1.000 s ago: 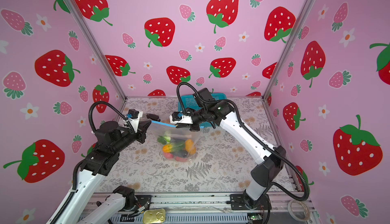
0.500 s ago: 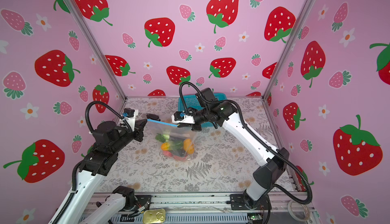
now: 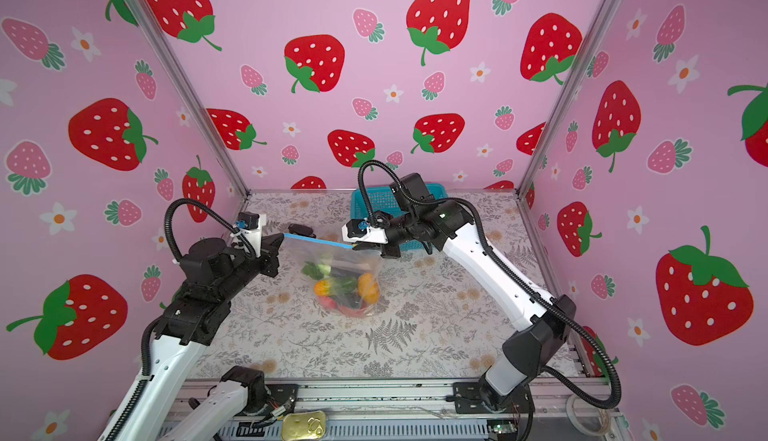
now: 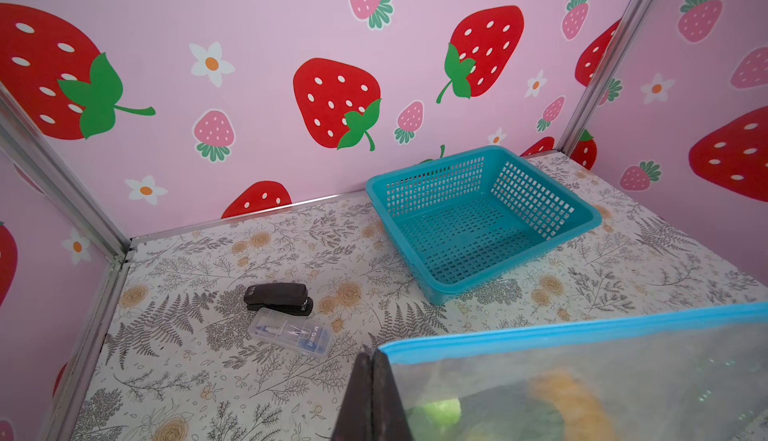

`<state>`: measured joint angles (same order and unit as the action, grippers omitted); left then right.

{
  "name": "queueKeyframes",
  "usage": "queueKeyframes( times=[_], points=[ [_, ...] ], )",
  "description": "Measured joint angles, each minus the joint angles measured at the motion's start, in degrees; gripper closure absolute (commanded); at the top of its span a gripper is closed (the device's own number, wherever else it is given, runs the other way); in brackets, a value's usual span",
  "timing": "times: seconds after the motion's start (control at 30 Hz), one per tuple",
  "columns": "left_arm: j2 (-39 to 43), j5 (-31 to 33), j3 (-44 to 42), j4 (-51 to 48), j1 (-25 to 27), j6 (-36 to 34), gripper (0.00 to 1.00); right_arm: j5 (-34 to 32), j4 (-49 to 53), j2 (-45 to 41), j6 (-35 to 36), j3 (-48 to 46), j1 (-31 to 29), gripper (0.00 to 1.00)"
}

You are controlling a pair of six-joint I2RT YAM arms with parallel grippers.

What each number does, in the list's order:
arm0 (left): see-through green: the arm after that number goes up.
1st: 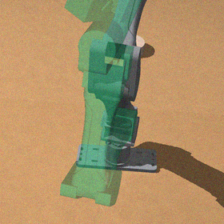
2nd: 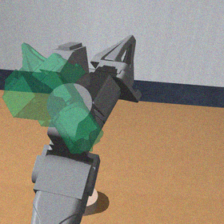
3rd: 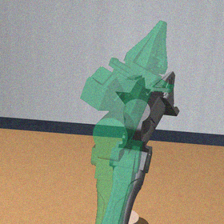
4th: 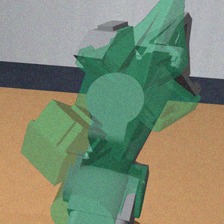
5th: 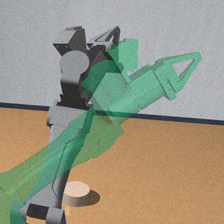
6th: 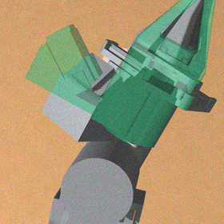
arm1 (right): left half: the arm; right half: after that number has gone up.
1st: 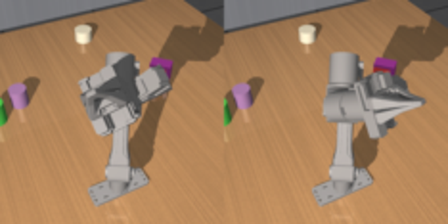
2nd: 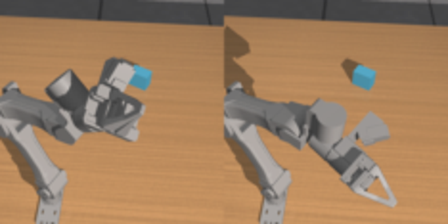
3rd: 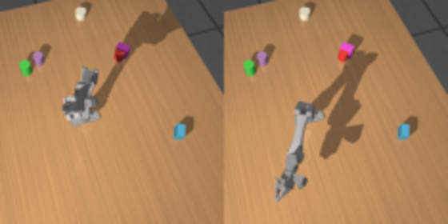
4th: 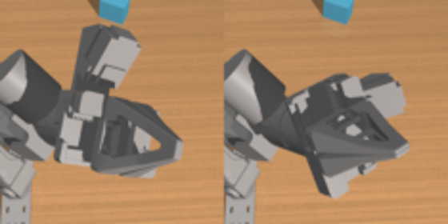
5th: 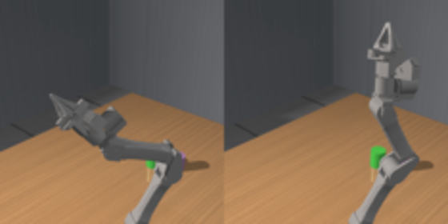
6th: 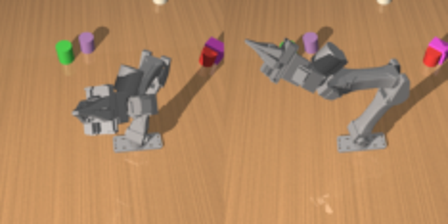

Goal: Place the food in the zip-top bag and seal the zipper
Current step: 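Continue pressing the zipper to its far corner with the right gripper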

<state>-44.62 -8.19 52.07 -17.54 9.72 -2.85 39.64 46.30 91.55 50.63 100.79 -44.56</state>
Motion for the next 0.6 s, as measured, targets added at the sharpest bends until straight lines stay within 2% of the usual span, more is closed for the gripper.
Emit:
queueKeyframes(
  times=[0.6],
  points=[
    [0.0, 2.5, 0.0, -0.4, -2.1, 1.4, 1.00, 0.1, 0.0, -1.8, 0.0, -1.9, 0.9, 1.00]
  ],
)
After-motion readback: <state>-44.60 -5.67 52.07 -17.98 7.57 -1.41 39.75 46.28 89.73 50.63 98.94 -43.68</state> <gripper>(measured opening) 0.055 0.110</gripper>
